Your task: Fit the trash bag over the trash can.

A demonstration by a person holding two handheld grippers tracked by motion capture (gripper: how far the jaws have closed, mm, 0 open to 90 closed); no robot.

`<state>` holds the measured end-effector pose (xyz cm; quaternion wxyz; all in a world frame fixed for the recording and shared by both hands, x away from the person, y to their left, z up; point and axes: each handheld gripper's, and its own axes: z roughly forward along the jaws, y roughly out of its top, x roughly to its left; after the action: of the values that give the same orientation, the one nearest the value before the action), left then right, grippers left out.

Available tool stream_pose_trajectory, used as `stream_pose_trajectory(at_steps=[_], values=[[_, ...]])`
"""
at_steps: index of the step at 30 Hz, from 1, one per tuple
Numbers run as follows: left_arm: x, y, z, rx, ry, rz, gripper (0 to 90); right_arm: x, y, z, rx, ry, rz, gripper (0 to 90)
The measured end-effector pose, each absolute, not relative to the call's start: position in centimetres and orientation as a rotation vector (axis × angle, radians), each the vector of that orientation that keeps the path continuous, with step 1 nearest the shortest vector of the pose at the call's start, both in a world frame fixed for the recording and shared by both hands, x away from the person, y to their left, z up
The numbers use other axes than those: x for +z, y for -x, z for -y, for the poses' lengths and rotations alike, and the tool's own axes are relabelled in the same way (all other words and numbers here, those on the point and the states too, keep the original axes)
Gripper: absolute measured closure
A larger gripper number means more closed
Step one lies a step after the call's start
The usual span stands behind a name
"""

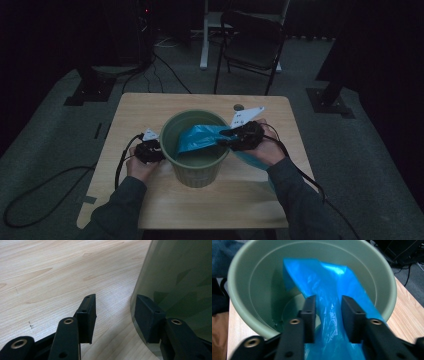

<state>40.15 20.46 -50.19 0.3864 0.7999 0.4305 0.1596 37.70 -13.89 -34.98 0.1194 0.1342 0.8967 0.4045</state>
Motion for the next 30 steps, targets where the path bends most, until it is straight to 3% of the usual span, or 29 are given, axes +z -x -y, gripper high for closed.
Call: stream_pose_trajectory(at_steps=[7,16,30], values=[[-50.2,-40.1,-20.4,0.407,-2.041,-1.093,52.4,-33.8,-37.2,14.9,1.294,-0.401,-2.564,55.3],[-50.1,-40.1,-20.5,0.406,-2.037,-1.094,52.4,-32.4,-36.4,17.0,1.382,-0.456,-2.484,69.8],[-49.8,-39.3,-20.5,0.403,-2.028,-1.090,52.5,-33.6,-35.7,19.1,1.359,-0.537,-2.488,75.3]])
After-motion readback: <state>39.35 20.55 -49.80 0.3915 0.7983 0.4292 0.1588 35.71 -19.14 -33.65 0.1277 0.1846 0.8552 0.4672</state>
